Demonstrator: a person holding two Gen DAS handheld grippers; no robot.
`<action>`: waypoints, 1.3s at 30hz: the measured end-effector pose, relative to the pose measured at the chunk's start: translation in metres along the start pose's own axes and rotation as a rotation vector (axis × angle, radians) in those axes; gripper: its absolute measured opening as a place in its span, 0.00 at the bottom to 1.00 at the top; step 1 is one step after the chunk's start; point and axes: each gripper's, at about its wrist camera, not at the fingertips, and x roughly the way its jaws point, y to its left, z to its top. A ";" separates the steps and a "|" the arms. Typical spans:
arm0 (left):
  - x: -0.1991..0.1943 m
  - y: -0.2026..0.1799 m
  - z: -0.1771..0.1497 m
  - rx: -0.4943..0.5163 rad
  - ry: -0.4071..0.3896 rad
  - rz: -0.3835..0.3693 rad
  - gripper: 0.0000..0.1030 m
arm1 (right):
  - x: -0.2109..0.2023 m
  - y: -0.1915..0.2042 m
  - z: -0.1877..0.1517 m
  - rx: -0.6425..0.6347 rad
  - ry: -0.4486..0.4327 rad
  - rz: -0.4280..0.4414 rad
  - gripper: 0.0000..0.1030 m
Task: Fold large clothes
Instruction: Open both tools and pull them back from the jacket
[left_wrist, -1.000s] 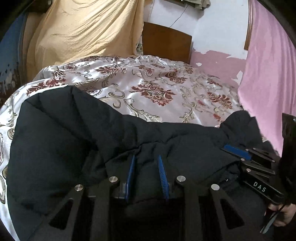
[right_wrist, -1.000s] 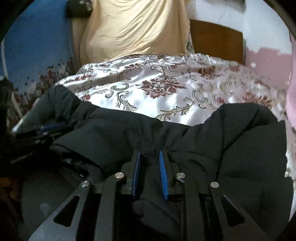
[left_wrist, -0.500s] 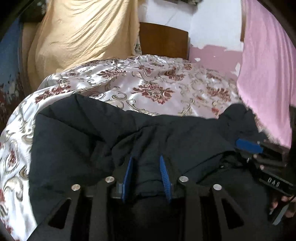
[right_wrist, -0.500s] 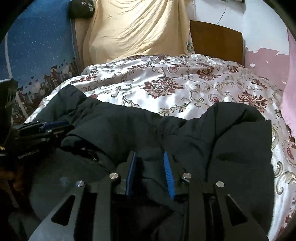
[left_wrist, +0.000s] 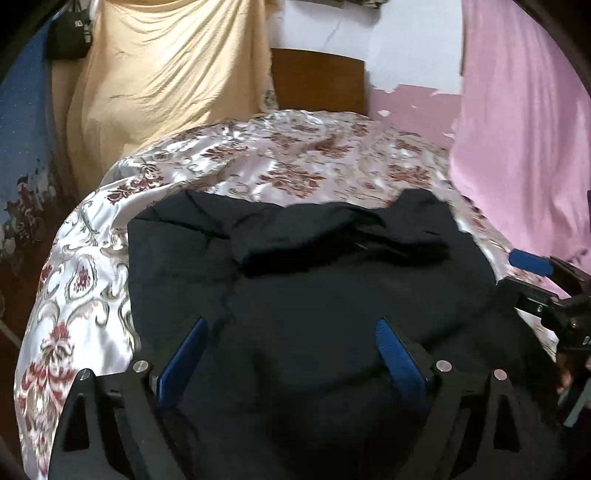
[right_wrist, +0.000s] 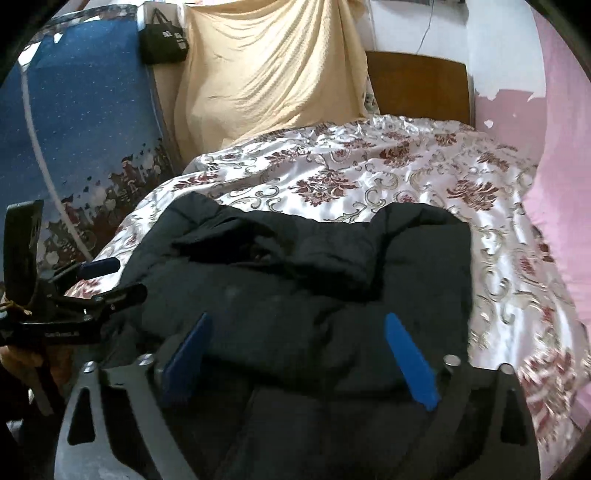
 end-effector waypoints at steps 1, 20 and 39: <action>-0.010 -0.003 -0.004 -0.003 0.002 -0.005 0.90 | -0.009 0.001 -0.003 -0.006 -0.004 -0.003 0.94; -0.154 -0.025 -0.118 0.018 0.097 -0.056 1.00 | -0.164 0.020 -0.117 -0.150 0.140 0.009 0.99; -0.217 -0.024 -0.216 0.168 0.092 -0.006 1.00 | -0.231 0.034 -0.223 -0.277 0.271 -0.074 0.99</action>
